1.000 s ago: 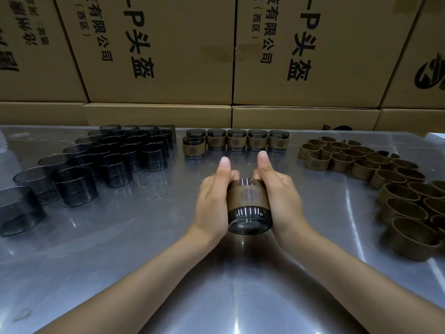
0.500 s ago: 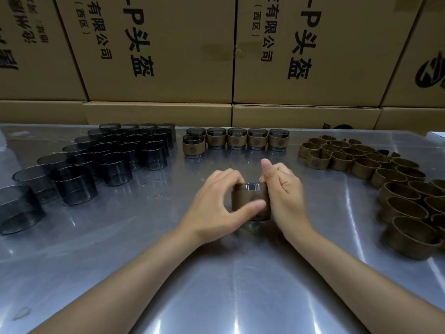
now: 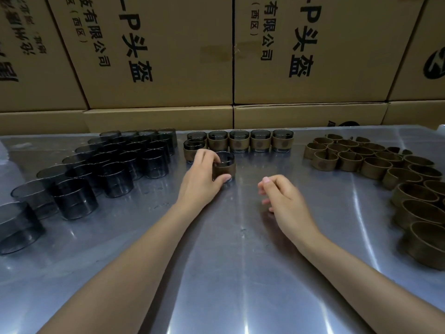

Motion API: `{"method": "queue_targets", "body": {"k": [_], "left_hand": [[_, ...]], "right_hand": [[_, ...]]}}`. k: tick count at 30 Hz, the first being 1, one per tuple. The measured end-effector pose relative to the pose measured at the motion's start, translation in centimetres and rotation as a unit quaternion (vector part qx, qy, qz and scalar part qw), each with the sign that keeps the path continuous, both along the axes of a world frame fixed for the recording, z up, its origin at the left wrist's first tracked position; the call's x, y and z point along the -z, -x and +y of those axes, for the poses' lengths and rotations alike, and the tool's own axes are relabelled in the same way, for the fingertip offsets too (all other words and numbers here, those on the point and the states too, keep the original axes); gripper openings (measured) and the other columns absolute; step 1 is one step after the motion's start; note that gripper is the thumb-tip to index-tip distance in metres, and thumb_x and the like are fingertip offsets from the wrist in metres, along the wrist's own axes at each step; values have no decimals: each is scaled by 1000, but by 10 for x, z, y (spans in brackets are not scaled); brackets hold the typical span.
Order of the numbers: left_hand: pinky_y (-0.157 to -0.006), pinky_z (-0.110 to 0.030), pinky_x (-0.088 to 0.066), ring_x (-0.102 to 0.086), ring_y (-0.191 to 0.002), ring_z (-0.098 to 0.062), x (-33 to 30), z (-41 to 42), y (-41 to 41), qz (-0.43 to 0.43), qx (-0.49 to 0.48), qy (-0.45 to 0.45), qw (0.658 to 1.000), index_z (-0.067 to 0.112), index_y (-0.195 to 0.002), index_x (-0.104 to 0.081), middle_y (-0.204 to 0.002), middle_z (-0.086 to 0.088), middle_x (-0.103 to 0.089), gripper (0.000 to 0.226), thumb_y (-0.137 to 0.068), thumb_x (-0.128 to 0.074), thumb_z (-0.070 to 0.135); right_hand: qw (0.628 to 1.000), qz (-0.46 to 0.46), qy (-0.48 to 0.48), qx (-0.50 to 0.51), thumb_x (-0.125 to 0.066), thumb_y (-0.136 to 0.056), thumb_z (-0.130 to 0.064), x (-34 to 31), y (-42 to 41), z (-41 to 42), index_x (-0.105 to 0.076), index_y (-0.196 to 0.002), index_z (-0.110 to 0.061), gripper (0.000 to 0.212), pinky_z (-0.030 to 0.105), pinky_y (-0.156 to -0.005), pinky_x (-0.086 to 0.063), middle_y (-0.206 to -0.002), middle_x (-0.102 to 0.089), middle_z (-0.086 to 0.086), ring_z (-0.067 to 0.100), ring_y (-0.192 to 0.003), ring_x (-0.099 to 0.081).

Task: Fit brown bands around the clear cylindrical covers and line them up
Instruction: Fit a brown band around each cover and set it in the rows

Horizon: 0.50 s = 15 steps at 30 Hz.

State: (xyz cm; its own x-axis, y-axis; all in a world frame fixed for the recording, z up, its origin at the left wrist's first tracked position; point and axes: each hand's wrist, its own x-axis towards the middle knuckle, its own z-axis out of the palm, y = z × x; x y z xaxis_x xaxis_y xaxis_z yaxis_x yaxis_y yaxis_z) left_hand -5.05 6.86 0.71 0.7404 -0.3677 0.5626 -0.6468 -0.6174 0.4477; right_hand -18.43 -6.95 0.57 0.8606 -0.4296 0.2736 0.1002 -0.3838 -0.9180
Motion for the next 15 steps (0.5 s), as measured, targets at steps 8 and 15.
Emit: {"method": "queue_targets", "body": {"k": [8,15], "left_hand": [[-72,-32,-46,-56,-97,-21,0,-18,-54,0,-24,-40,999,14,-111,-48,-116,-3,-50,33,-90,-66,31],[-115,-46,-25,-49,-122,-24,-1,-24,-74,-59,-51,-85,993,17,-126,-56,-130,-3,-52,37,-92,-62,30]], "right_hand": [[1000,9,-16,-19,-46,-99,-30,4,-3,-1,-58,-85,-24,19,27,-66,-43,-66,-62,-12,7,-66,-55],[999,12,-17,-33,-46,-98,-24,1,0,1,-59,-83,-21,20,26,-65,-41,-61,-62,-7,6,-61,-56]]}}
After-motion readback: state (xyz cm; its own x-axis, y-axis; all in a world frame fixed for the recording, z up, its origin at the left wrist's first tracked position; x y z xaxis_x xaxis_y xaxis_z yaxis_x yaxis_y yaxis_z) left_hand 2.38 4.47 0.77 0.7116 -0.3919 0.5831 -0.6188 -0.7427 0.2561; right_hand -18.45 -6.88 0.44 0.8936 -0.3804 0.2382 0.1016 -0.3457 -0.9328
